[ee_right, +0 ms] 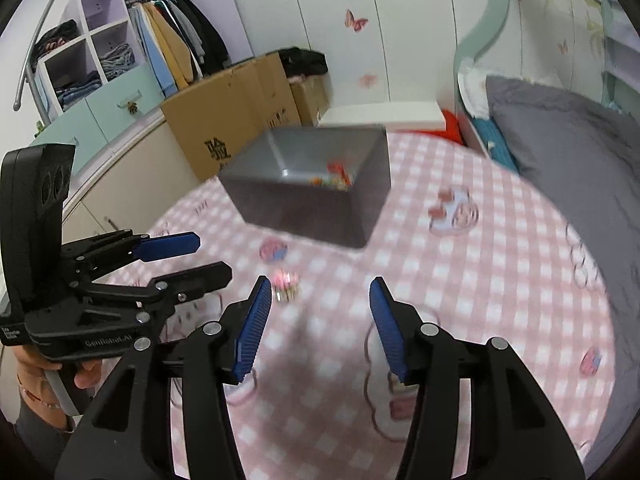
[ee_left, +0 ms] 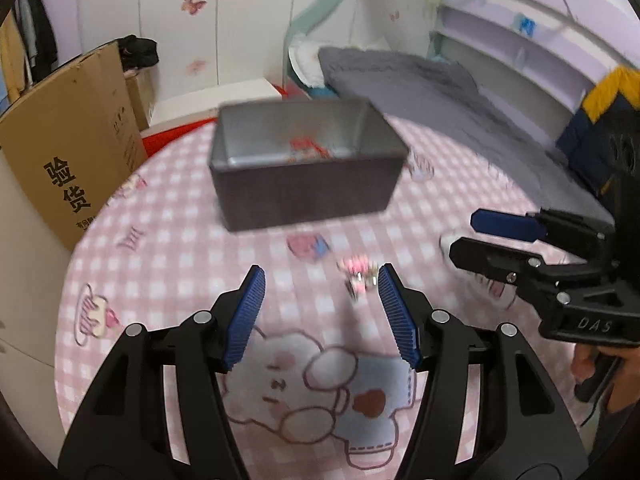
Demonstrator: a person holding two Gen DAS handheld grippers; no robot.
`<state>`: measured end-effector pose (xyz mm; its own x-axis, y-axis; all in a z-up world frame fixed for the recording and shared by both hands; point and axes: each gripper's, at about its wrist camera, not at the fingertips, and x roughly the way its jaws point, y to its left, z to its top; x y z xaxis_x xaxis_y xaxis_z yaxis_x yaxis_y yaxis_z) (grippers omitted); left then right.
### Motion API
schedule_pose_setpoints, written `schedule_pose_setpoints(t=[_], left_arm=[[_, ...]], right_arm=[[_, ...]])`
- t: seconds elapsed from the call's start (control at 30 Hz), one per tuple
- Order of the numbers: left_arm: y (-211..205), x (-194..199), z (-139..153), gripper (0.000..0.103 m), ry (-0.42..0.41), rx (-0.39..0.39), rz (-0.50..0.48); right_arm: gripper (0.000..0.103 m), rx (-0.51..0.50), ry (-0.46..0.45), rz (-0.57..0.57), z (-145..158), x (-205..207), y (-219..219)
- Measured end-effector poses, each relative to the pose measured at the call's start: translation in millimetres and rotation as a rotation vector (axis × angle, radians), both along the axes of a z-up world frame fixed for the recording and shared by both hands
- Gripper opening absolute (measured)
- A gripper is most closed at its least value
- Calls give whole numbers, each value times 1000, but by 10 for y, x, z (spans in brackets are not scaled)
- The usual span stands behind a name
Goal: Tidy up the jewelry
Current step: 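Move both grippers back toward the pink charm and pearl earring, then grasp the pink charm with the left gripper while the right gripper grasps the pearl earring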
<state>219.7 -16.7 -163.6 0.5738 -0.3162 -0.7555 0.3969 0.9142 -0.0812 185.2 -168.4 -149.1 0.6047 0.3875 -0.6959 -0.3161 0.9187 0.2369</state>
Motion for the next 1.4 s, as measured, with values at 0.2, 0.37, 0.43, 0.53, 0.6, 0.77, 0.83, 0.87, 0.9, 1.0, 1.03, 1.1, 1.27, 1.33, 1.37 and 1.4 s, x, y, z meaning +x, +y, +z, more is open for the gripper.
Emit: schedule_pose_setpoints(t=[0.2,0.37,0.43,0.53,0.6,0.77,0.83,0.87,0.9,1.0,1.03,1.1,1.27,1.33,1.37,1.4], left_arm=[[-138,0,-189,58,28,42,-29],[-231,70,-308,45,40,87,-39],[-222,84,-320,44,34,89,-41],[-224,136,-319,43,35,87,-41],[-237,169,-315,42,34,91,-45],[-307,172,-324,19,19,97,-81],[-311,174,-325,16,17,86,-89],[-305,176,-320,15,17,80,-86],[-289,172,-318,15,17,70,-82],[-200,158,-297,15,10,51,-48],[-174,161,-286,15,9,41,-36],[-82,161,-255,15,16,20,-19],[137,145,-139,15,7,-23,26],[216,133,-104,15,7,-37,40],[237,126,-90,15,6,-43,44],[264,116,-75,15,4,-47,46]], right_arm=[[50,18,38,-7,-153,-65,-63],[51,34,46,-9,-197,-79,-139],[52,40,47,-8,-206,-72,-154],[53,41,52,-6,-230,-68,-171],[53,45,54,-3,-239,-60,-159],[53,40,55,3,-259,-26,-130],[53,31,55,5,-264,-11,-108],[53,26,56,8,-268,-7,-92],[53,21,57,10,-269,6,-73],[53,-4,57,21,-275,29,1],[53,-13,58,28,-279,42,36],[53,-42,59,40,-282,91,115],[53,-122,44,73,-306,196,357],[53,-152,33,85,-320,225,449],[53,-175,29,92,-334,246,512],[53,-186,27,95,-342,259,545]])
